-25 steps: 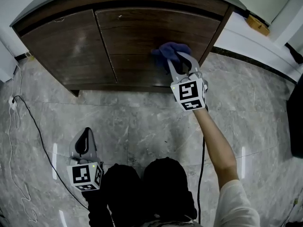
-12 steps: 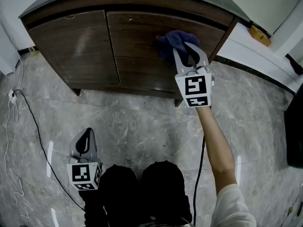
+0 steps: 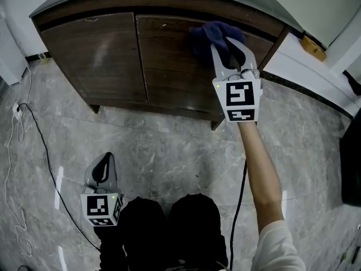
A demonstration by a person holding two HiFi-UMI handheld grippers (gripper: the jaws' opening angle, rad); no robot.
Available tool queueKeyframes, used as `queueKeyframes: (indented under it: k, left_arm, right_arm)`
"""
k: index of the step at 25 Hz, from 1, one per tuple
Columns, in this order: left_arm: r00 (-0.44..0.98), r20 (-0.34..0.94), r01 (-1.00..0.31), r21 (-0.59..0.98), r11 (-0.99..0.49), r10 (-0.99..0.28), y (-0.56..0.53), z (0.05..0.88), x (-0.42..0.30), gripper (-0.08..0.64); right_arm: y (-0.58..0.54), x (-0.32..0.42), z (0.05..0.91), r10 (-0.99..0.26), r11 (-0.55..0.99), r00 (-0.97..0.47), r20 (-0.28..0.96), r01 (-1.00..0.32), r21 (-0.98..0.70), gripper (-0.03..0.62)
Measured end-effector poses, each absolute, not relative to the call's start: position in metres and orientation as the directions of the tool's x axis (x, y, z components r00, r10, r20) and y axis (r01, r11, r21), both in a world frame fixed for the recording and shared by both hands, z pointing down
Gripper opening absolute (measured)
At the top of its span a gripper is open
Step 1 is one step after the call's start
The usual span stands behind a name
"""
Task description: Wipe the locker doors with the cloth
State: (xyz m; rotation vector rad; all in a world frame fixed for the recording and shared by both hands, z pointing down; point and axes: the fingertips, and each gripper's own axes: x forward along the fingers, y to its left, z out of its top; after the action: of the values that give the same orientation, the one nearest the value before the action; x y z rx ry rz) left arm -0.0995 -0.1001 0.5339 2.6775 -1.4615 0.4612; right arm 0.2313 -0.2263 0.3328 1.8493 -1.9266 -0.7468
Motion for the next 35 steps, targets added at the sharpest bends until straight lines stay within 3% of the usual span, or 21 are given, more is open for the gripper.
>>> queueKeyframes:
  k: [14, 35]
  left_arm:
    - [0.504, 0.285, -0.833, -0.088, -0.546, -0.815, -0.100, 0.538, -0.103, 0.000]
    - [0.480, 0.296, -0.845, -0.095, -0.526, -0.826, -0.104, 0.542, -0.114, 0.001]
  right_arm:
    - [-0.230, 0.224, 0.380, -0.995, 0.026, -0.077, -0.062, -0.809, 0.588, 0.092]
    - [-0.237, 0.211, 0.513, -0.989, 0.139, -0.096, 0.109, -0.841, 0.523, 0.092]
